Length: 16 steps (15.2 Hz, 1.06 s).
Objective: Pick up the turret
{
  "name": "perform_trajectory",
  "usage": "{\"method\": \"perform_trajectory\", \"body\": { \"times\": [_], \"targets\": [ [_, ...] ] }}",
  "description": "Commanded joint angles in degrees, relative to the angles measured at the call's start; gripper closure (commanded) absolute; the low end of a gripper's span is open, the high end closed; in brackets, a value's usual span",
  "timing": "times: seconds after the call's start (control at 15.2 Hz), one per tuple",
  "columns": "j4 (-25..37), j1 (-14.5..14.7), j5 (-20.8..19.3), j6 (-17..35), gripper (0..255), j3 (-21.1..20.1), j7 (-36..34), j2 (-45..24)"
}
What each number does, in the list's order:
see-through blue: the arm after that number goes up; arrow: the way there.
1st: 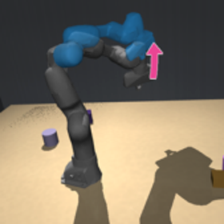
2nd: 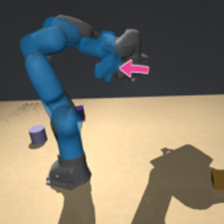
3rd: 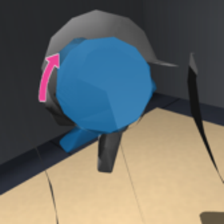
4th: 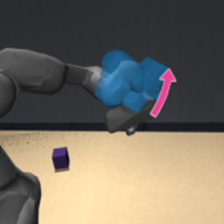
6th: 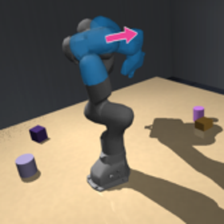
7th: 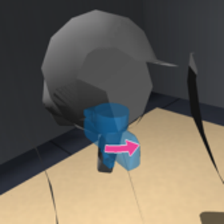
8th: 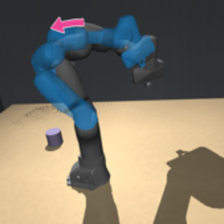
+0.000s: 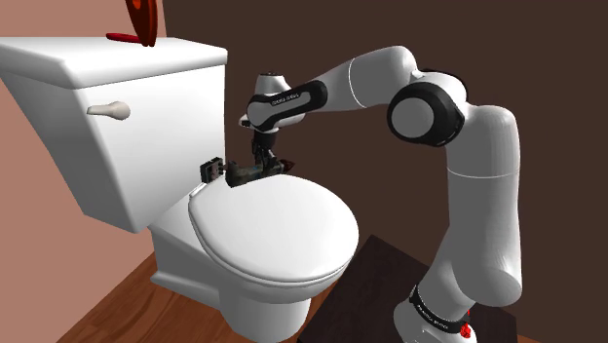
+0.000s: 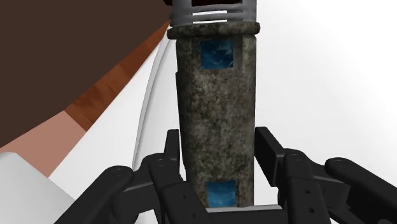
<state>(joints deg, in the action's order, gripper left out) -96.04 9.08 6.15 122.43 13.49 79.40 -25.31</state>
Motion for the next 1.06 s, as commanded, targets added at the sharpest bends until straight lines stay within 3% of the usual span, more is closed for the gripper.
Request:
{"method": "perform_trajectory", "body": {
  "times": [0.0, 0.99],
  "targets": [
    [0.41, 0.03, -0.15, -0.97, 255, 0.08, -0.08, 0.54],
    [6.16, 0.16, -1.14, -9.74, 255, 0.55, -0.68, 3.65]
  ]
}}
